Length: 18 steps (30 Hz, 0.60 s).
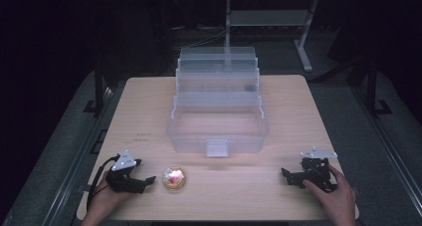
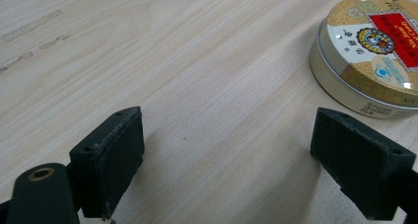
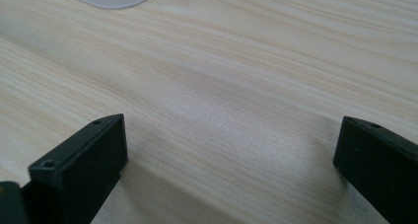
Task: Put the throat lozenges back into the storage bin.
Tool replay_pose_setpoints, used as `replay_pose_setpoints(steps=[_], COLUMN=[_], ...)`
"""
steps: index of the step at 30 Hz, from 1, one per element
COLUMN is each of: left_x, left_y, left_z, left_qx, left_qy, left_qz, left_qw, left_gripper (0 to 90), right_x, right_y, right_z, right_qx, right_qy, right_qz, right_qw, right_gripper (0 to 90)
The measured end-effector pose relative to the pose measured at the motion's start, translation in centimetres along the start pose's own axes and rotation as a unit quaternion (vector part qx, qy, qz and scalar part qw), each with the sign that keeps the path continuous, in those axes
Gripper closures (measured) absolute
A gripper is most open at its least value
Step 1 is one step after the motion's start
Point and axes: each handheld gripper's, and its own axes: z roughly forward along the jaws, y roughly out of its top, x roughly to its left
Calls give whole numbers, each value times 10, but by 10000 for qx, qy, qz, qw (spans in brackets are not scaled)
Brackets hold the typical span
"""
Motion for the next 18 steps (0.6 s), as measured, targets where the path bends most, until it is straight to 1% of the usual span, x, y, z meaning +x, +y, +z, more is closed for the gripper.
replay_pose_setpoints(steps=[7,13,18], left_x=[0,1,1], left_y=[0,0,2], left_z=[0,0,-2], left_qx=[2,-7,113], left_qy=[-5,-51,-46], left_qz=[6,27,59], left_qw=[10000,10000,9999], left_gripper=[121,123,128], right_x=[0,0,0], right_y=[0,0,0], right_z=[0,0,0], right_qx=[0,-1,0], right_qy=[-2,-2,-2], right_qz=[0,1,1], right_qw=[10000,10000,10000], right_gripper=[0,0,0])
